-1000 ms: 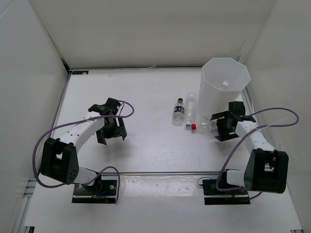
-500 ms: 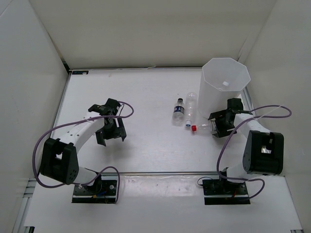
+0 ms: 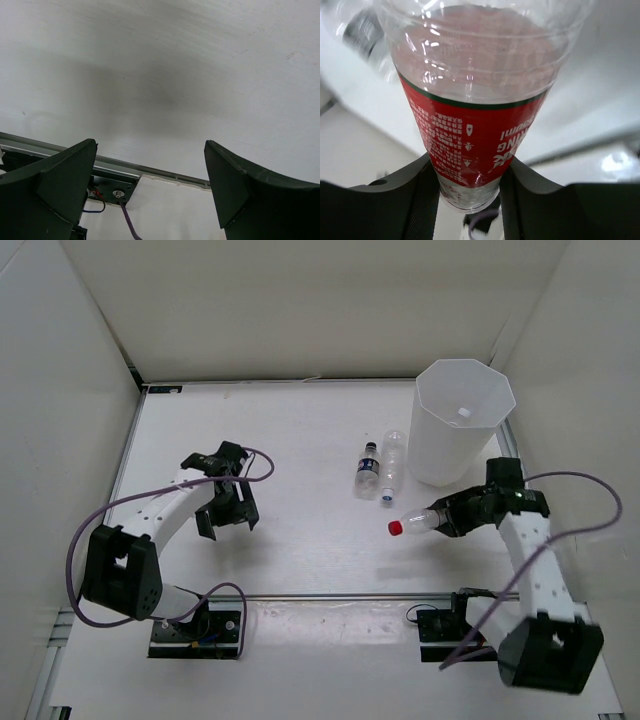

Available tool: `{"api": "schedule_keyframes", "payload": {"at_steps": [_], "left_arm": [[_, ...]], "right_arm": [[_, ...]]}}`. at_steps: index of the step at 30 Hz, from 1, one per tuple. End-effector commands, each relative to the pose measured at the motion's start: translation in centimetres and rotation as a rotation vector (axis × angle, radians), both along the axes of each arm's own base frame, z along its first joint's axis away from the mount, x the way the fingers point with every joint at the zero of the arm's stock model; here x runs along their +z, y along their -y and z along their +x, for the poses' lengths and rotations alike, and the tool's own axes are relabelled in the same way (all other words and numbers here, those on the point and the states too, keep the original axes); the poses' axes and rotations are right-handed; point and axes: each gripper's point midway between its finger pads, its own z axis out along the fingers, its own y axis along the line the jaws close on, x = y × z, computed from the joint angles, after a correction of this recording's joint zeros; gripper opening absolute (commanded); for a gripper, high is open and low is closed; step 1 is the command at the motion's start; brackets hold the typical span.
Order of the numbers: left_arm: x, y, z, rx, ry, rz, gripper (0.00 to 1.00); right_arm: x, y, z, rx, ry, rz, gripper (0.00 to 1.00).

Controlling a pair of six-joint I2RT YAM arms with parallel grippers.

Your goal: Put the plastic bottles in the bin

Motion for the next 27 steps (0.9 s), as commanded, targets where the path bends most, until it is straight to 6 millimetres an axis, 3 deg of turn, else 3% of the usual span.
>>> {"api": "schedule_keyframes", "payload": {"at_steps": [1,2,3,5,7,8,10,13,14,15,16,18,19,21,23,24,25,26,27], "left_arm": [[2.4,0.3,1.8,0.020,0.098,-0.016,1.00],[2.4,0.3,1.8,0.029,0.099,-0.017,1.00],[2.7,0.6,2.1,0.028,0.108,-0.032,1.00],[2.6,1.0,2.6,0.026,0.107,-0.041,1.00],[3.2,1.3,3.4,0.026,0.124,-0.048,1.00],[3.1,1.3,3.6,0.026,0.118,-0.046,1.00],[3.1,1.7,4.0,0.024,0.113,-0.055,1.00],[3.5,2.6,5.0,0.020,0.110,-0.083,1.00],[4.2,3.1,5.8,0.017,0.129,-0.103,1.00],[4.3,3.2,6.0,0.017,0.123,-0.101,1.00],[4.6,3.6,6.4,0.006,0.133,-0.105,1.00],[5.3,3.9,7.1,0.006,0.127,-0.103,1.00],[5.8,4.3,7.4,-0.004,0.144,-0.110,1.00],[7.2,5.2,8.4,-0.004,0.183,-0.139,1.00],[7.1,6.0,9.2,-0.004,0.173,-0.139,1.00],[8.3,6.5,10.2,0.008,0.202,-0.155,1.00],[8.2,7.0,10.7,0.010,0.198,-0.145,1.00],[8.7,7.7,11.3,-0.001,0.214,-0.153,1.00],[10.6,9.4,12.8,-0.018,0.261,-0.230,1.00]], "right_arm": [[7.8,-2.0,-5.2,0.031,0.065,0.090,0.18],[10.3,-2.0,-5.5,0.025,0.135,0.088,0.18],[15.0,-1.6,-5.5,0.018,0.235,0.055,0.15],[19.8,-1.1,-4.5,0.034,0.347,0.010,0.12],[25.0,-0.1,-2.4,0.053,0.529,-0.075,0.12],[29.1,0.6,-0.6,0.053,0.651,-0.133,0.12],[32.0,3.6,2.4,0.025,0.763,-0.334,0.12],[34.1,7.2,7.6,-0.046,0.850,-0.538,0.12],[33.9,8.8,8.9,-0.055,0.856,-0.633,0.12],[34.1,9.5,9.7,-0.069,0.875,-0.680,0.12],[34.2,10.2,12.0,-0.077,0.898,-0.722,0.12],[34.6,11.5,13.5,-0.072,0.888,-0.819,0.14],[34.1,12.6,15.3,-0.087,0.846,-0.868,0.16],[36.0,13.2,16.7,-0.103,0.877,-0.927,0.21],[35.4,13.3,19.3,-0.044,0.869,-0.985,0.23],[35.7,12.5,20.1,-0.021,0.885,-0.995,0.25],[34.2,12.2,21.6,0.018,0.855,-1.001,0.33],[34.0,11.0,22.4,0.078,0.865,-1.006,0.80],[33.9,10.4,22.7,0.109,0.856,-1.008,1.00]]}}
